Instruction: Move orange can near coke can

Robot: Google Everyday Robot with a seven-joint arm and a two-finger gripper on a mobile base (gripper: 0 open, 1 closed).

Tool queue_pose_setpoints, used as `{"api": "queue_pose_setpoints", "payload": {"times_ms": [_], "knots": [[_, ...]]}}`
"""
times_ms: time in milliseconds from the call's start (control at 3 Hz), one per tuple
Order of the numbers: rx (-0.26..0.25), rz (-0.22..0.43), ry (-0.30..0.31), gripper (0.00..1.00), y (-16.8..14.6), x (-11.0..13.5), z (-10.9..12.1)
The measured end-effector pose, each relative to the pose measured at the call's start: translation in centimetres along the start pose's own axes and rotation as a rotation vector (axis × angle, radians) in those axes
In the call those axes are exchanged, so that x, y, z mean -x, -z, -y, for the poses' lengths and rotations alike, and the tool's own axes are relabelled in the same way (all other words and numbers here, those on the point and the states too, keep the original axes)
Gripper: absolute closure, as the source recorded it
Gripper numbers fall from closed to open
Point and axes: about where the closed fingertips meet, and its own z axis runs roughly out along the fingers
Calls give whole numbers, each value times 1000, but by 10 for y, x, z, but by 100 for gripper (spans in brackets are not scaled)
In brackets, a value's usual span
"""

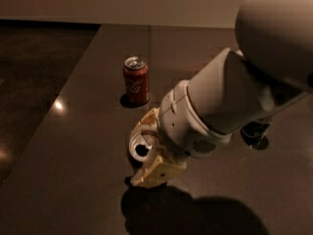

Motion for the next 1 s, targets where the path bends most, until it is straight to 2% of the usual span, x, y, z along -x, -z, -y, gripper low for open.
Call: {"api": "queue_pose_setpoints", "payload": {"times_ms": [333,667,1000], "knots": [[-76,0,-59,100,24,16,54],[-128,0,-125,100,26,28,112],[-153,-4,-167,100,17,29,145]]}}
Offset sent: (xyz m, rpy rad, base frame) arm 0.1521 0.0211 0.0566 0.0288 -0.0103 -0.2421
